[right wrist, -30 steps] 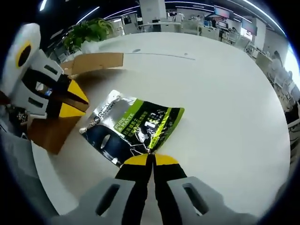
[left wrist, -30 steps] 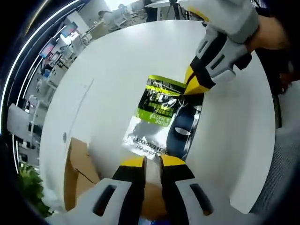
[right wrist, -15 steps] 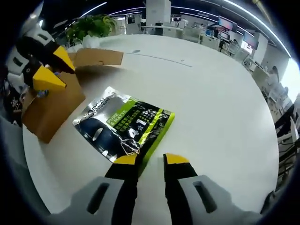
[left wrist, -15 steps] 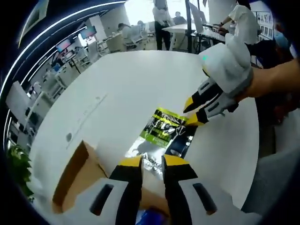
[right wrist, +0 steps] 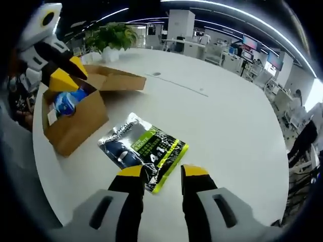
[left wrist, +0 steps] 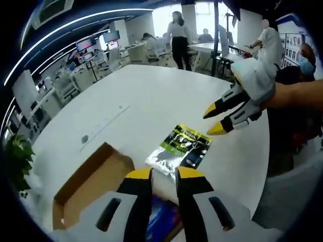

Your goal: Operate the shoe box by opening the lid, removing the specified soft item, and placing it in the target area until the item is outside and the box remains undamaged.

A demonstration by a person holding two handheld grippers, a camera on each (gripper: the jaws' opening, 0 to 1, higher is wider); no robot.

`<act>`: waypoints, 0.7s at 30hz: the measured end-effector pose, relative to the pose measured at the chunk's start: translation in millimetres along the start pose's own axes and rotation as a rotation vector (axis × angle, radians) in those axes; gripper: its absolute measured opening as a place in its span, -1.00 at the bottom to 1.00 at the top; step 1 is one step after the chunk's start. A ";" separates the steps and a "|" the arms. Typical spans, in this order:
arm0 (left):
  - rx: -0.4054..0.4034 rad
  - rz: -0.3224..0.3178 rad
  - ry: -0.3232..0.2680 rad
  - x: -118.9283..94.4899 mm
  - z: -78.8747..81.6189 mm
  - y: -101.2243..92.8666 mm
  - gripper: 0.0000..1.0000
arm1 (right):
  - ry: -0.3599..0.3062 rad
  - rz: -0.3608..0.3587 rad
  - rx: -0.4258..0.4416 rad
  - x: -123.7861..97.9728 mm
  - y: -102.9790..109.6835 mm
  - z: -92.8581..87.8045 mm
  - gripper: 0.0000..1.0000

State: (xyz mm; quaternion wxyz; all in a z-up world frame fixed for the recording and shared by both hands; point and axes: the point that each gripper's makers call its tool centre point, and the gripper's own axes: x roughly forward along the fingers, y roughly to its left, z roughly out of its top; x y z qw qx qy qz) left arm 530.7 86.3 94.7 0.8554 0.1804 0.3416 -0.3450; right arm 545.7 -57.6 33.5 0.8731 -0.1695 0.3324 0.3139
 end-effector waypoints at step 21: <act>-0.003 -0.044 0.058 -32.3 -66.9 31.7 -0.66 | -0.096 0.130 -0.191 3.5 55.9 64.5 -0.51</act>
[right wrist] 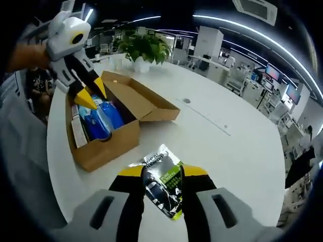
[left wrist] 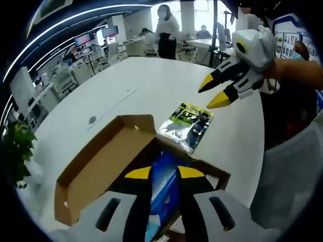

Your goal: Operate the shoe box by opening the lid, removing the specified soft item, and placing it in the target area until the item is outside and the box remains undamaged.

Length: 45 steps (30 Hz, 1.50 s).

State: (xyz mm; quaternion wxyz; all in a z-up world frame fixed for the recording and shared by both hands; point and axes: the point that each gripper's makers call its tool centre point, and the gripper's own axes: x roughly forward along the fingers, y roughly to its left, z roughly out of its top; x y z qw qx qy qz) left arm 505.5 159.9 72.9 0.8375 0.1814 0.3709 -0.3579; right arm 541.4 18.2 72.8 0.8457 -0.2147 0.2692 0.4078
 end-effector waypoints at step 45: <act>0.082 -0.191 0.116 26.3 -50.9 -5.5 -1.00 | 0.030 0.242 -0.309 98.0 110.2 45.6 -0.76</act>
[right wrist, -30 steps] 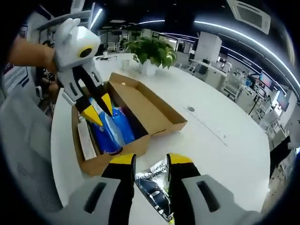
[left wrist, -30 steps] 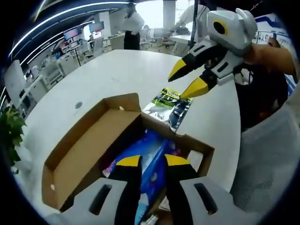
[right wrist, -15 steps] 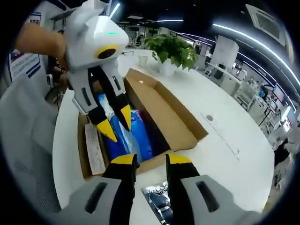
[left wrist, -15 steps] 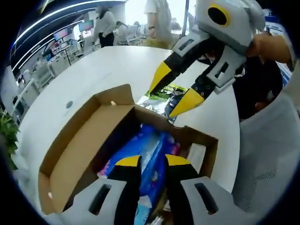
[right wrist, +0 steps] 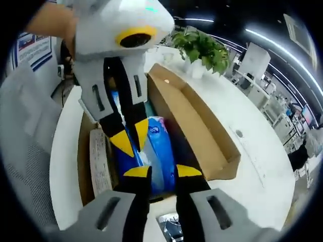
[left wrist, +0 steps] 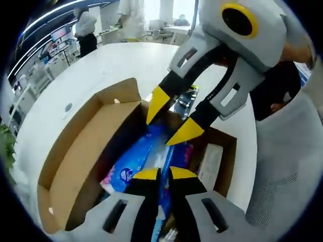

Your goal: Operate the shoe box by opening the lid, removing the specified soft item, and placing it in the target area until the item is outside and the box remains undamaged.

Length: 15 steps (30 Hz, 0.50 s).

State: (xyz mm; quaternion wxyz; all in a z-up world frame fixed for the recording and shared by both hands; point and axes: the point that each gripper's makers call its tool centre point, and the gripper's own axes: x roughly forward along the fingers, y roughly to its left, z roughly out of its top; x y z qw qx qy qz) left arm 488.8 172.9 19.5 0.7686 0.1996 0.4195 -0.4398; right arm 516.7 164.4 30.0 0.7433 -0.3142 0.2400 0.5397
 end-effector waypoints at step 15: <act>-0.007 -0.006 -0.010 -7.7 -1.4 -2.1 -1.00 | -0.003 -0.030 0.001 11.9 -8.7 -2.1 -1.00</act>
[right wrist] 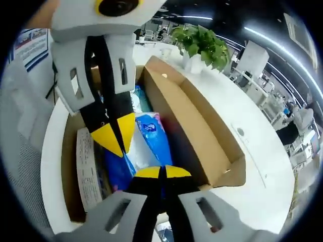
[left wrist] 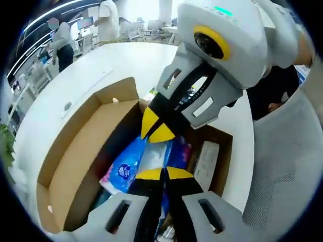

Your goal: Operate the shoe box by opening the lid, removing the specified soft item, and placing it in the target area until the item is outside and the box remains undamaged.

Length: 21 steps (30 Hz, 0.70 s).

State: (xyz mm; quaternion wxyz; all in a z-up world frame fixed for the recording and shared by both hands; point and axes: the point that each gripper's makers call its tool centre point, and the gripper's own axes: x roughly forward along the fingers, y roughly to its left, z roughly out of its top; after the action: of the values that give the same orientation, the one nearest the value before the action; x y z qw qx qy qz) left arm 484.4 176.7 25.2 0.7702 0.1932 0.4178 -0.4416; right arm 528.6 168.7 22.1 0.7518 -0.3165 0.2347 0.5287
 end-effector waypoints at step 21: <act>0.024 0.077 -0.067 -50.7 8.6 9.3 -1.00 | -0.100 -0.017 -0.017 -17.5 -7.6 52.0 -1.00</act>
State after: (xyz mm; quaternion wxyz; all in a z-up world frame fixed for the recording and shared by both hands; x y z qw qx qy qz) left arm 483.1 202.2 70.7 0.7976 0.2037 0.3787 -0.4230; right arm 530.9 193.3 71.7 0.7643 -0.2979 0.1896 0.5396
